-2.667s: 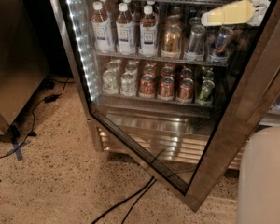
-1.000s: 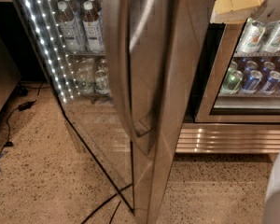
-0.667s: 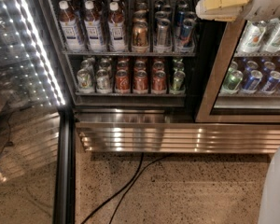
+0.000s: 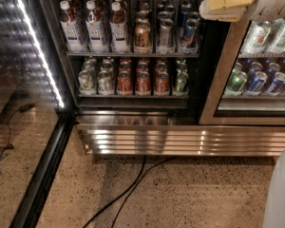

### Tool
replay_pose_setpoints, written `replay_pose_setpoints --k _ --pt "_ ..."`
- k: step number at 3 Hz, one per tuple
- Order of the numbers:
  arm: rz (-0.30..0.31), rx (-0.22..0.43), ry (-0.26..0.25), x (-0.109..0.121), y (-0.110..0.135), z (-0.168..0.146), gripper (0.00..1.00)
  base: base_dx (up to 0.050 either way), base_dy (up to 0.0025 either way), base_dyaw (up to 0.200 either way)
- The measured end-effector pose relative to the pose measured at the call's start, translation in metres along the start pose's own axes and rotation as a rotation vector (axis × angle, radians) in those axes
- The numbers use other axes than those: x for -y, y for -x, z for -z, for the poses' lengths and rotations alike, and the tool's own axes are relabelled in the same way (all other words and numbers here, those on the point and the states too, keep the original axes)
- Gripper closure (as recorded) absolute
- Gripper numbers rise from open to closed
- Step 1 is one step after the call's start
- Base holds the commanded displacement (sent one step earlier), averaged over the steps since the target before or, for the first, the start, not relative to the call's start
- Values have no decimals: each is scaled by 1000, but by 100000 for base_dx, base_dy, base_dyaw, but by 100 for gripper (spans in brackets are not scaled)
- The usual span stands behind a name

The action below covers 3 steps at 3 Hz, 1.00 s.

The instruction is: Open left fridge door

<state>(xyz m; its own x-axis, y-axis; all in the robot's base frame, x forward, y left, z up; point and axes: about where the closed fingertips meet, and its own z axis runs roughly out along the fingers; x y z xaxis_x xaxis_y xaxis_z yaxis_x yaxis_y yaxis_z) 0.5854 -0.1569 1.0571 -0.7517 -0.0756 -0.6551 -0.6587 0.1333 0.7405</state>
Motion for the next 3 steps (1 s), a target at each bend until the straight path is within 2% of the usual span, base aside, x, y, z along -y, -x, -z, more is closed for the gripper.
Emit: replay_pose_setpoints --k 3 --pt "0 0 0 0 0 0 12 0 0 0"
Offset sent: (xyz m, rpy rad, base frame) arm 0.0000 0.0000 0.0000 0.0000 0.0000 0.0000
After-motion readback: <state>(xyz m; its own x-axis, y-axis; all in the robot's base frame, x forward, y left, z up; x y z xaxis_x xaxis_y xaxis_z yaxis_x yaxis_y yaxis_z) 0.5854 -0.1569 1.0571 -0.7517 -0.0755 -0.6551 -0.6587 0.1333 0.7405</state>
